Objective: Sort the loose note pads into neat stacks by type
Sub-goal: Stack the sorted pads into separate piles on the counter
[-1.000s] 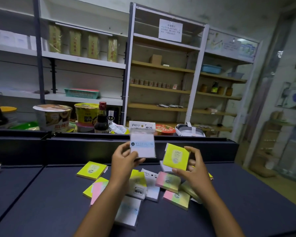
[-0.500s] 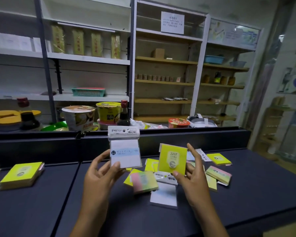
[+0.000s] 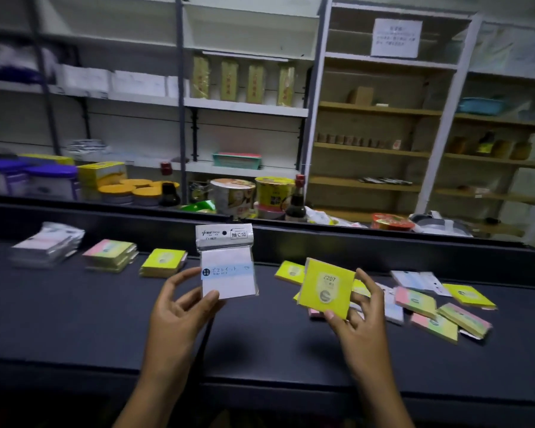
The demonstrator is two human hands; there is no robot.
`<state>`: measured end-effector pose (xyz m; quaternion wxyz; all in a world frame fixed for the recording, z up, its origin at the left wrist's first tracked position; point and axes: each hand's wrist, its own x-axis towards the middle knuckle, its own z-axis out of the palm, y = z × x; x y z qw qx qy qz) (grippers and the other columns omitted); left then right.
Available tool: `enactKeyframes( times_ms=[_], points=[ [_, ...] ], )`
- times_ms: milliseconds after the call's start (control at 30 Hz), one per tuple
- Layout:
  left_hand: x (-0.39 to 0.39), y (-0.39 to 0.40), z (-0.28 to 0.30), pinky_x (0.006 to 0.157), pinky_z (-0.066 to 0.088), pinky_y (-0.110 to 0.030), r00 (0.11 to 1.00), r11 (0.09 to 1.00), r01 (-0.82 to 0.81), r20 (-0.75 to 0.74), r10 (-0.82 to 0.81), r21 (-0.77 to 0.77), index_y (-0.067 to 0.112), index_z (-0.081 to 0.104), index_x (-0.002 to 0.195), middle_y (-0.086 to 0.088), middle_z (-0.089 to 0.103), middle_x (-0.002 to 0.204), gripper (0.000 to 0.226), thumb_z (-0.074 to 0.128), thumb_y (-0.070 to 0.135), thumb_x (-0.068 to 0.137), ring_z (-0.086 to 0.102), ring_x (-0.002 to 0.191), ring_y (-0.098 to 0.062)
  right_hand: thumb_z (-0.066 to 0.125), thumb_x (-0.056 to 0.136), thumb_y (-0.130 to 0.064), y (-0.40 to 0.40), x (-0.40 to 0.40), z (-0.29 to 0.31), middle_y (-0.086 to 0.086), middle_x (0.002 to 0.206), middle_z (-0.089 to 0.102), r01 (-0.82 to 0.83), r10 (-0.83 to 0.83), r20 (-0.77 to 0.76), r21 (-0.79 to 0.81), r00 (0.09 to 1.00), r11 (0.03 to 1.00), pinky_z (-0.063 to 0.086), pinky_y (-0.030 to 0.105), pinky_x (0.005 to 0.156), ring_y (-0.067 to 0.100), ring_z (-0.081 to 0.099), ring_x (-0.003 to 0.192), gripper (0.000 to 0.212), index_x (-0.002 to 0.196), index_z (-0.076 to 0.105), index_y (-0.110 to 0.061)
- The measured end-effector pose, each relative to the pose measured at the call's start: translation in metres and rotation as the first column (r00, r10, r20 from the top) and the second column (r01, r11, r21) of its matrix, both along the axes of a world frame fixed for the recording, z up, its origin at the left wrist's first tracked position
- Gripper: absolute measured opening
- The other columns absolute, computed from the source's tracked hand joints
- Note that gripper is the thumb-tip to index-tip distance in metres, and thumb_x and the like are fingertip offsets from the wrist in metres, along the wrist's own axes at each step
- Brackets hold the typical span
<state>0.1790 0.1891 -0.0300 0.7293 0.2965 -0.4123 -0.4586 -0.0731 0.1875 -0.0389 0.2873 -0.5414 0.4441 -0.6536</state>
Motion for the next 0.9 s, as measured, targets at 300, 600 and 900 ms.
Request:
enactKeyframes(
  times_ms=[300,600,900],
  points=[
    [0.078,0.05,-0.007,0.082,0.059,-0.029,0.979,0.982,-0.19,0.075,0.191,-0.011,0.017,0.063,0.115,-0.016,0.073,0.109,0.037,0.07,0.007,0.08,0.07,0.105,-0.029,0.066,0.085,0.01,0.01,0.08,-0.008,0.01,0.129,0.053,-0.165,0.165,-0.015,0.013,0.986,0.986,0.053,0.037,0.097,0.014,0.067,0.111,0.079,0.13,0.042,-0.05],
    [0.17,0.04,-0.009,0.079,0.059,-0.026,0.958,0.963,-0.27,0.099,0.268,0.009,0.021,0.065,0.117,-0.01,0.074,0.109,0.042,0.072,0.01,0.077,0.071,0.103,-0.024,0.067,0.086,0.008,-0.014,0.171,-0.001,-0.009,0.116,0.056,-0.258,0.257,-0.048,-0.009,0.965,0.966,0.05,0.009,0.071,0.005,0.071,0.096,0.076,0.135,0.04,-0.042],
    [0.267,-0.026,-0.005,0.076,0.058,-0.02,0.953,0.968,-0.248,0.168,0.25,-0.036,0.015,0.066,0.115,-0.009,0.076,0.101,0.041,0.069,-0.006,0.081,0.073,0.096,-0.021,0.068,0.084,0.011,-0.065,0.261,0.005,-0.007,0.117,0.062,-0.18,0.178,-0.088,-0.017,0.98,0.983,0.056,0.022,0.079,0.009,0.07,0.1,0.071,0.128,0.049,-0.04]
  ],
)
